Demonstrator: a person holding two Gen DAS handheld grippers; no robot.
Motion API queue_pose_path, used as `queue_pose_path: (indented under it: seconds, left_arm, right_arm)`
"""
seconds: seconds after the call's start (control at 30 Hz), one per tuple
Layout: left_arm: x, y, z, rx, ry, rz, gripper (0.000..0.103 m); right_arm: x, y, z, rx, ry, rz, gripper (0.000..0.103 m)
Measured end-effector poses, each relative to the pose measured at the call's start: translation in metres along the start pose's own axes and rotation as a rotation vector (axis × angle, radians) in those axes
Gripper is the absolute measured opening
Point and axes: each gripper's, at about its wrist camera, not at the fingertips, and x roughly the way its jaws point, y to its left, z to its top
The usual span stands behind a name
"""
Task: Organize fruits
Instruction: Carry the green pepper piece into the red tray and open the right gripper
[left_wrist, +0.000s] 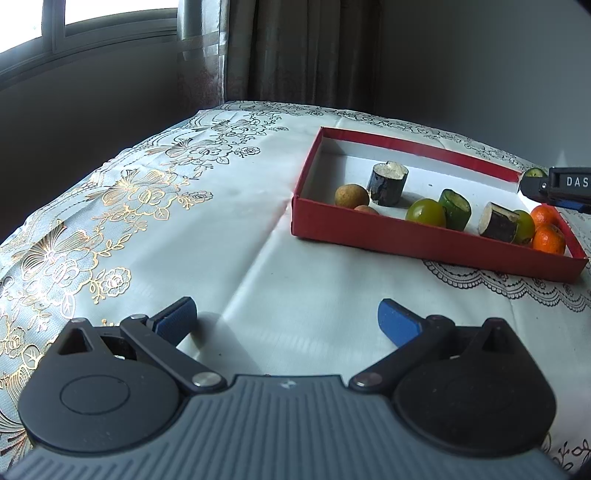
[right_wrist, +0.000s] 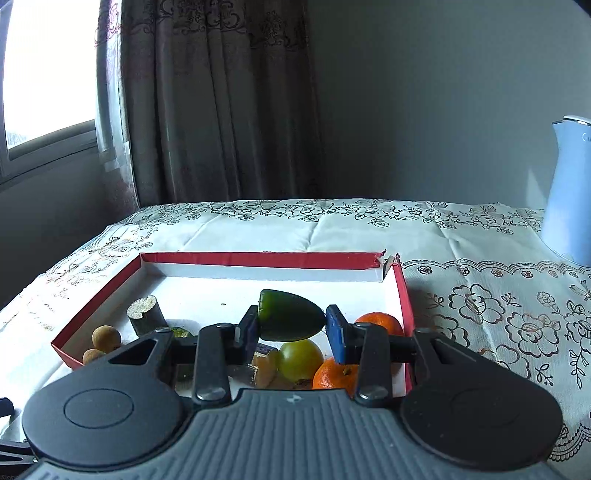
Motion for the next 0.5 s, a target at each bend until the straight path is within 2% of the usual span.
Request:
queue_pose_path:
  seconds: [0.5]
  left_arm:
    - [0.001,-0.001,0.0,0.011,0.005,-0.002,0.103]
  right_arm:
    - [0.053,-0.008,0.002,0.007,0.119,-0.033,0.04]
